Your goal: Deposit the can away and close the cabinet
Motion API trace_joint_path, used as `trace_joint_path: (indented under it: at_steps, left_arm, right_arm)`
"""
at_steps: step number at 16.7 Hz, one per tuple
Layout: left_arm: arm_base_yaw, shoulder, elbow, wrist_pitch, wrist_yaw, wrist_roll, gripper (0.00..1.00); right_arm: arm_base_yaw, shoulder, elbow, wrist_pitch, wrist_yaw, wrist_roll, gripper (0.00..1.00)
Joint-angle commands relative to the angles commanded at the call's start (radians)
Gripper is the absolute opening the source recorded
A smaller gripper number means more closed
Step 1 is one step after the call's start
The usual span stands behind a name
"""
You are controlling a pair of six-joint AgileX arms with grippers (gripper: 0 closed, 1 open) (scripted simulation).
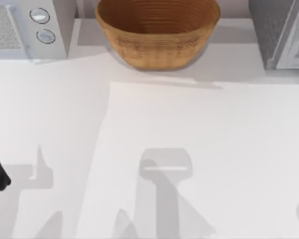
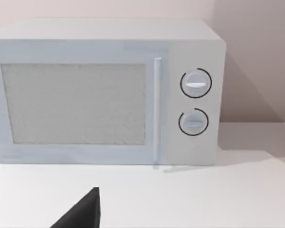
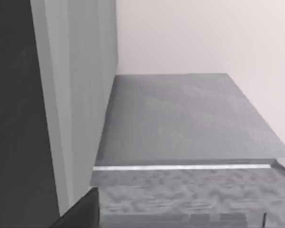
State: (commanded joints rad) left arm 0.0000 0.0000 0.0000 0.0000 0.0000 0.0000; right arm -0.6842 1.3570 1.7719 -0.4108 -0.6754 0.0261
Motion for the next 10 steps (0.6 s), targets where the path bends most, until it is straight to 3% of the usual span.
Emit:
trace_joint_path:
  at_steps: [10]
  left_arm:
    - [0.0,0.0,0.0,0.0,0.0,0.0,1.0]
  right_arm:
    - [0.905,-0.038,-0.023,-0.028,0.904,-0.004,1.0]
